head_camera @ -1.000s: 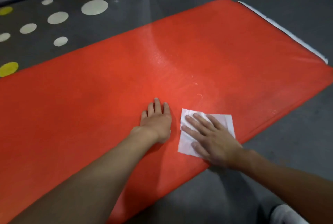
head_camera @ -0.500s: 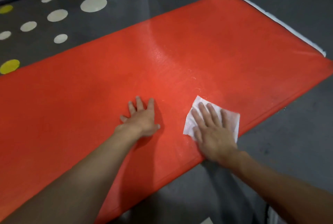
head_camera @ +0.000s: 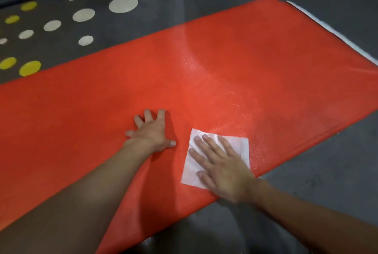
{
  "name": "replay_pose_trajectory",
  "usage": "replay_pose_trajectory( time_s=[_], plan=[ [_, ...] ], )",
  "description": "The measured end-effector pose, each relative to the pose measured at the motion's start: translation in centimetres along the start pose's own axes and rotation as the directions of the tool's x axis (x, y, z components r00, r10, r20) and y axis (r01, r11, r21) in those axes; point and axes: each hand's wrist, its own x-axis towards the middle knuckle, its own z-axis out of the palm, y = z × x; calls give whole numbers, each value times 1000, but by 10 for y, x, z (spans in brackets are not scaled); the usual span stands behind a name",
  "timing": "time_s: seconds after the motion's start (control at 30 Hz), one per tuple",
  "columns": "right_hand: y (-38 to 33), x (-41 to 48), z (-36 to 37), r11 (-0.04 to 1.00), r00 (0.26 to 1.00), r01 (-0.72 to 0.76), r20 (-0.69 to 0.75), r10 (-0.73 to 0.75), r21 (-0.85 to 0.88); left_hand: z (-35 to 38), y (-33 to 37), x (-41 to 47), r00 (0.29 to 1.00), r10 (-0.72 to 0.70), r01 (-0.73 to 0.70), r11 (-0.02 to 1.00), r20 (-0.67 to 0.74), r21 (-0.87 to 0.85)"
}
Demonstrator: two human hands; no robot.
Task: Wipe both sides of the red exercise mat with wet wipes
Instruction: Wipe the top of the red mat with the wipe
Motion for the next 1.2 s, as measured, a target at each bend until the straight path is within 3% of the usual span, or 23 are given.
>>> replay_pose_trajectory(
  time_s=[0.03,0.13,0.2,0.23,0.33,0.37,0.5,0.53,0.6,0.67,0.7,0.83,0.87,0.93,1.0,1.03,1.13,1.2],
  plan=[
    [16,4,-3,1000,1000,10,-3,-10,-19,0,-1,0,1000,3,-3,1000,-8,13],
    [36,16,-7,944,944,-330,-20,330,19,0,-1,0,1000,-16,17,999,-12,42],
    [14,21,-1,907,908,-418,-9,419,45,-1,2,1,999,-35,35,998,3,49],
    [1,20,0,930,931,-364,-2,365,55,-3,4,1,999,-40,39,998,9,50],
    [17,15,-4,1000,999,-21,44,20,3,-6,4,1,999,-43,42,998,22,49],
    [33,19,-8,1000,999,-1,47,2,-17,-7,3,2,999,-43,41,998,27,57],
    [43,35,-14,912,911,-409,72,407,17,-7,4,4,998,-45,42,997,43,62],
    [29,37,-13,917,913,-399,100,395,23,-8,5,5,998,-47,44,997,46,64],
    [6,32,-12,981,978,-189,93,185,43,-9,6,6,998,-49,46,997,51,66],
    [21,31,-14,999,994,11,108,-15,42,-9,4,6,997,-50,46,997,51,69],
    [37,34,-15,1000,995,25,95,-26,11,-9,3,6,998,-45,42,996,49,75],
    [45,52,-20,939,935,-345,83,344,-5,-8,3,6,997,-51,47,995,50,83],
    [31,53,-17,941,936,-339,102,336,12,-8,3,7,997,-54,50,996,54,77],
    [8,47,-15,986,982,-160,111,154,49,-11,3,9,996,-55,51,997,68,66],
    [24,45,-17,998,992,20,123,-26,51,-14,3,9,995,-47,42,997,84,64],
    [41,49,-19,999,993,22,114,-24,23,-16,3,12,995,-40,34,997,91,62],
    [67,64,-22,958,955,-287,66,288,-18,-23,0,21,995,-32,29,999,96,34],
    [44,71,-18,926,924,-378,70,375,25,-27,-3,26,998,-25,25,1000,58,8]
  ],
)
